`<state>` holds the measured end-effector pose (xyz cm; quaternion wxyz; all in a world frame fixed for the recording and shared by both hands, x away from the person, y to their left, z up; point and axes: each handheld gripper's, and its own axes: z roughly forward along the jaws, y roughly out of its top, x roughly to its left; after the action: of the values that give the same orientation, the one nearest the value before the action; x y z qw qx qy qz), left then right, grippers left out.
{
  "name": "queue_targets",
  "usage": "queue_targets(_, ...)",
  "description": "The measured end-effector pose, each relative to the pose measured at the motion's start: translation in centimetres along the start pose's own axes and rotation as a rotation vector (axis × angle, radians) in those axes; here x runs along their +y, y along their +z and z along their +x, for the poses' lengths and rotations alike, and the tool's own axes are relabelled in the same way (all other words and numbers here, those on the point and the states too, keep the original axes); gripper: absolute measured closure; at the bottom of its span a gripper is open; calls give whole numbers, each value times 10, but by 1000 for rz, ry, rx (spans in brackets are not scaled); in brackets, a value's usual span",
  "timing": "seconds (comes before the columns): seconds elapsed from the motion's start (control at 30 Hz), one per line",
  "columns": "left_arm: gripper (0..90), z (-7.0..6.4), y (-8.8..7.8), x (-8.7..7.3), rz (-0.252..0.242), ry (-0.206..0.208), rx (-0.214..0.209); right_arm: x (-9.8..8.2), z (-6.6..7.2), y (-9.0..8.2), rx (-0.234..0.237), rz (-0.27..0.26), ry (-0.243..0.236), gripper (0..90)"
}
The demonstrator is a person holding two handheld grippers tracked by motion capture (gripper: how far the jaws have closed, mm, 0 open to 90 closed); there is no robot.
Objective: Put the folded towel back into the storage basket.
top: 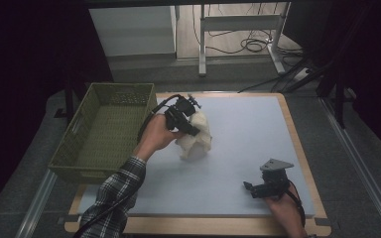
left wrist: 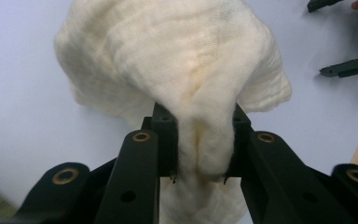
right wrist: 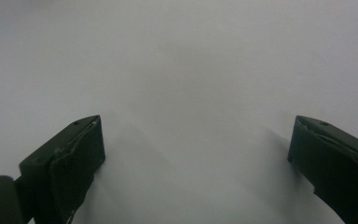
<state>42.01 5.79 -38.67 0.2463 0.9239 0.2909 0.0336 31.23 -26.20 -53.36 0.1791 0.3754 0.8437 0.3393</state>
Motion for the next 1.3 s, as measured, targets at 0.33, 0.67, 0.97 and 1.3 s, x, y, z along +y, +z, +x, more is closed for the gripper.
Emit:
queue_targets(0.33, 719, -17, 64, 4, 63, 59, -9, 0, 0, 0, -2, 0, 0, 37)
queue_targets(0.67, 548, -22, 109, -2, 77, 67, -17, 0, 0, 0, 0, 1, 1, 37)
queue_targets(0.97, 342, -30, 77, -8, -9, 61, -20, 0, 0, 0, 0, 1, 1, 37)
queue_targets(1.3, 316, -32, 65, -43, -16, 35, -21, 1, 3, -4, 24, -13, -12, 205)
